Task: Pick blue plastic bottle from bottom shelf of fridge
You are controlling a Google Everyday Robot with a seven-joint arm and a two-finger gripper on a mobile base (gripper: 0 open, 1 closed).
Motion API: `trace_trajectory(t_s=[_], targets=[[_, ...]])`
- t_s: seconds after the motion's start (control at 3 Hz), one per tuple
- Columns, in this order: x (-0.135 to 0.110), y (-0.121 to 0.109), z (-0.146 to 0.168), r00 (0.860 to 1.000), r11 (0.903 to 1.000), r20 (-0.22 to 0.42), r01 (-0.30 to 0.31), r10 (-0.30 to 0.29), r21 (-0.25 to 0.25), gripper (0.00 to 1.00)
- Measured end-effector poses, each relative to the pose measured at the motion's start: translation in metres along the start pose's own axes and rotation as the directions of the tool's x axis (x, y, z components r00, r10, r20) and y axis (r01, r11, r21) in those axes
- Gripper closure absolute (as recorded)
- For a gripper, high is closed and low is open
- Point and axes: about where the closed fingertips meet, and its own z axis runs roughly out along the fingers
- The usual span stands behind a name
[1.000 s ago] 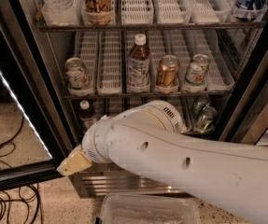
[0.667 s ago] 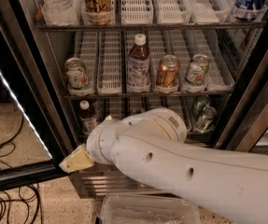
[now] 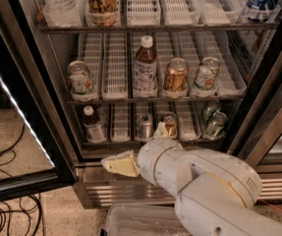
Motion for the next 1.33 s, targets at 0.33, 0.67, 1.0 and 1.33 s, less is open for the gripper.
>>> trace_trajectory(t_s=[0.33,0.67,1.0,1.33], targets=[[-0.016,-0.010,-0.004,0.985,0.9912,0.117,-0.132,0.130,0.011,0.00],[-0.019,-0.018,-0.008,0.975,0.9839,0.145,-0.176,0.170,0.030,0.00],[-0.019,-0.018,-0.008,0.975,0.9840,0.144,-0.176,0.170,0.030,0.00],[-0.009,0.005,0.019,0.965,0.9768,0.150,-0.208,0.213,-0.050,0.00]])
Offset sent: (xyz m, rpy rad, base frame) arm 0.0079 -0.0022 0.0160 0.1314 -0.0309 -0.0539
